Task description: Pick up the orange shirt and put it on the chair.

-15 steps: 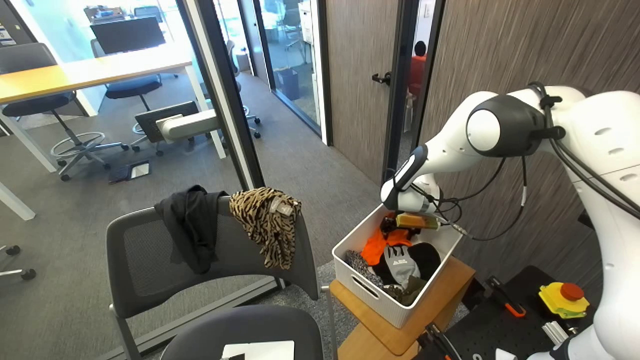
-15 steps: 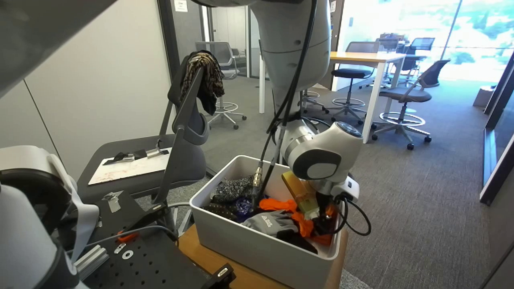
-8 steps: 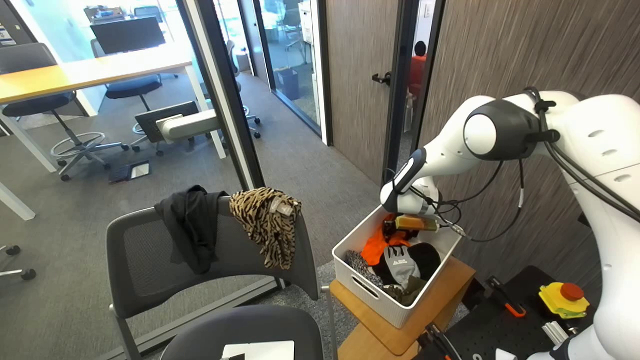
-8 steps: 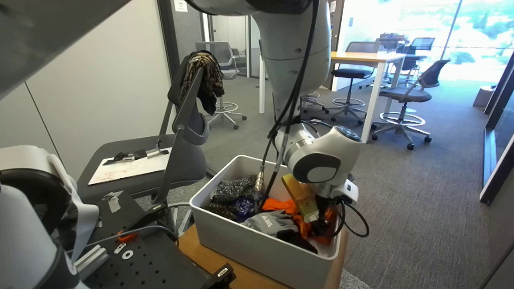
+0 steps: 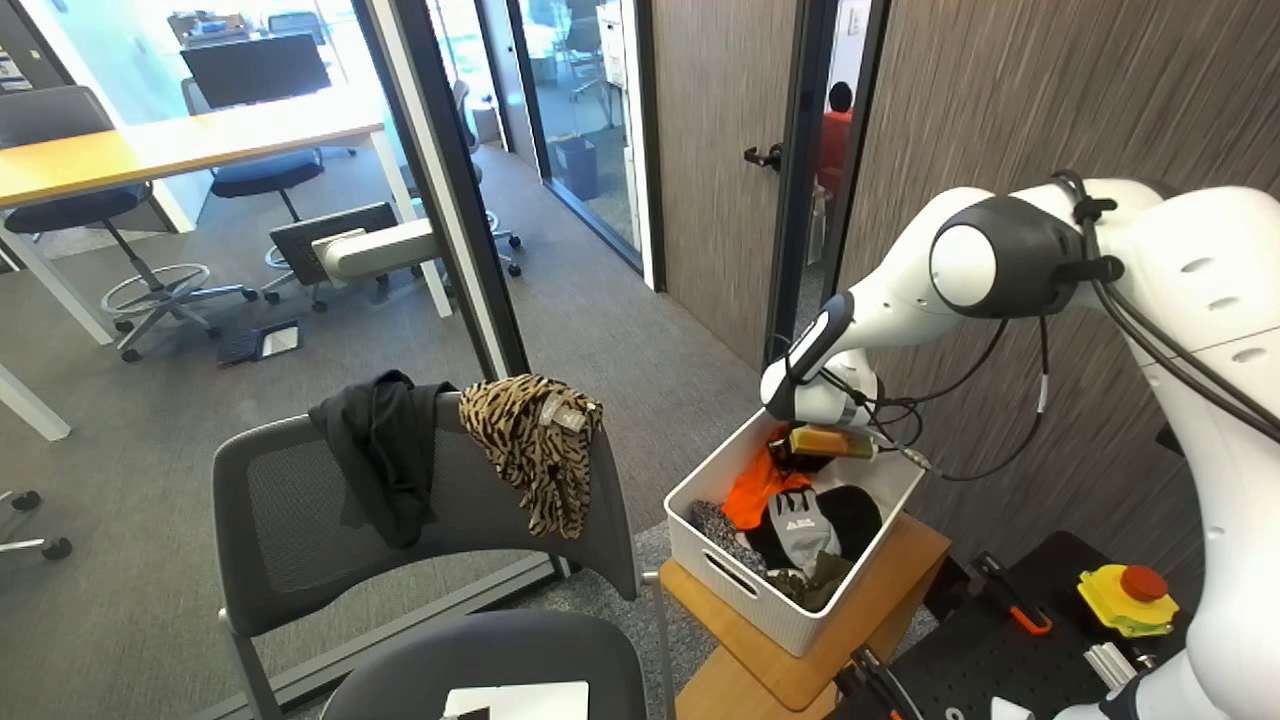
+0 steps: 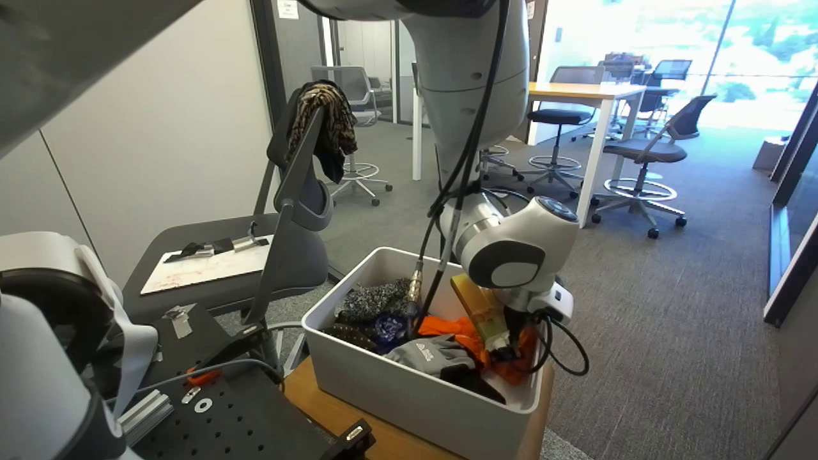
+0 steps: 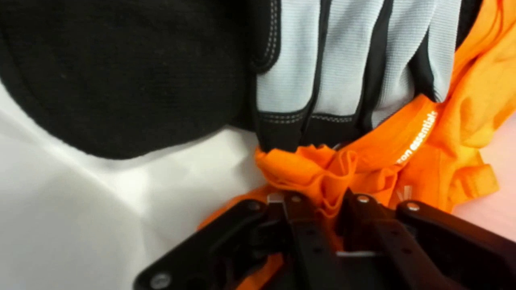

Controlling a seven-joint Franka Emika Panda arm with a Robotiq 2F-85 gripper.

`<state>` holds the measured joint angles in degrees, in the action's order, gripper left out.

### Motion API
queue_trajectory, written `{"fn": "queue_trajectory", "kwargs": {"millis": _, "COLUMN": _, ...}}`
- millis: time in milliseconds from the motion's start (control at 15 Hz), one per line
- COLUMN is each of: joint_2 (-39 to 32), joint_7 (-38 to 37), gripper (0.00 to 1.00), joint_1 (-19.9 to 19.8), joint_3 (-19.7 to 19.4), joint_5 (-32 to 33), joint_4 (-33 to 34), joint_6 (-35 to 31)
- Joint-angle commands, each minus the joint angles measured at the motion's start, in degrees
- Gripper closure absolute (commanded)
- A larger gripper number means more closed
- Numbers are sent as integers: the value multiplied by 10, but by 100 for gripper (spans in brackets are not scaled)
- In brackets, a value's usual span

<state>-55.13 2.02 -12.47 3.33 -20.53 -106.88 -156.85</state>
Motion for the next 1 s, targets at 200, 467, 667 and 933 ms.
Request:
{"fn": "queue_trajectory", "kwargs": {"millis": 200, "joint_2": 65, "joint_7": 18, "gripper": 93, "joint_1": -44, "joint_3": 47, "joint_5": -3, "joint_4": -50, "joint_6": 22}}
{"fn": "queue_trajectory", "kwargs": {"millis": 467, "joint_2": 173, "joint_7": 13, "gripper": 93, "joint_1": -45, "joint_3": 54, "joint_5": -8, "joint_4": -127, "joint_6": 48}}
{"fn": "queue_trajectory", "kwargs": {"millis": 667, "joint_2": 259, "joint_7": -4, "gripper": 93, "joint_1": -17, "joint_3": 35, "joint_5": 3, "joint_4": -165, "joint_6": 94}}
{"fn": "queue_trajectory", "kwargs": {"millis": 933, "joint_2": 370, "joint_7": -39, "gripper": 93, "joint_1": 36, "joint_3": 9, "joint_5": 25, "joint_4": -196, "joint_6": 146}}
